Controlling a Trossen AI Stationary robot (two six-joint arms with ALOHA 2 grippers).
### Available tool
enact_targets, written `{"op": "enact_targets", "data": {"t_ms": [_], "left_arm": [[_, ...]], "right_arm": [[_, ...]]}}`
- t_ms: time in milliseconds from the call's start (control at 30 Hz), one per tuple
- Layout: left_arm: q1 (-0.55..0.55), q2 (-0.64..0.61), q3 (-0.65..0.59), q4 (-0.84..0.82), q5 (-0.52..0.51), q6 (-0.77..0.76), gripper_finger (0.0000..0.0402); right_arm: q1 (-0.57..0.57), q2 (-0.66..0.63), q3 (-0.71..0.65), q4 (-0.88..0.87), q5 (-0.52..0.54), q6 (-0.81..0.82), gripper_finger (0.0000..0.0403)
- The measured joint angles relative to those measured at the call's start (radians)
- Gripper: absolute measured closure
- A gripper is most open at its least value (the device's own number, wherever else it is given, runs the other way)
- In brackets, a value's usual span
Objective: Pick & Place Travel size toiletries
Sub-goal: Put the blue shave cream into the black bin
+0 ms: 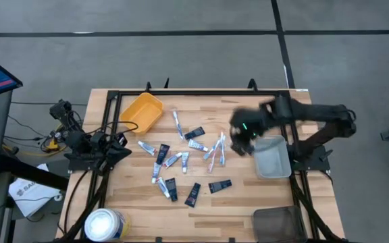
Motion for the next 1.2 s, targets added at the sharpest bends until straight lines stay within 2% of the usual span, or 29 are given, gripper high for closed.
{"op": "enact_targets", "data": {"t_ms": [167,300,400,500,633,900,1200], "left_arm": [[0.000,0.000,0.000,0.002,0.000,0.000,0.0400],[0.000,0.000,0.000,0.004,0.000,0.000,0.0400],[0.000,0.000,0.000,0.008,0.000,0.000,0.0400],[0.000,0.000,0.000,0.009,0.000,0.000,0.0400],[0.000,0.000,0.000,0.008,-0.004,0.000,0.0400],[0.000,0.000,0.000,0.008,-0.032,0.000,0.0400],[0.000,0.000,0.000,0.008,-0.035,0.000,0.0400]], "right_arm": [[0.280,-0.013,0.000,-0.077,0.049,0.414,0.0286],[0.466,0.025,0.000,-0.106,0.064,0.730,0.0286],[0.573,0.076,0.000,-0.112,0.059,0.908,0.0285],[0.649,0.141,0.000,-0.111,0.011,1.020,0.0284],[0.721,0.237,0.000,-0.075,-0.078,1.050,0.0284],[0.785,0.429,0.000,0.044,-0.255,0.941,0.0283],[0.784,0.554,-0.001,0.043,-0.281,0.809,0.0279]]}}
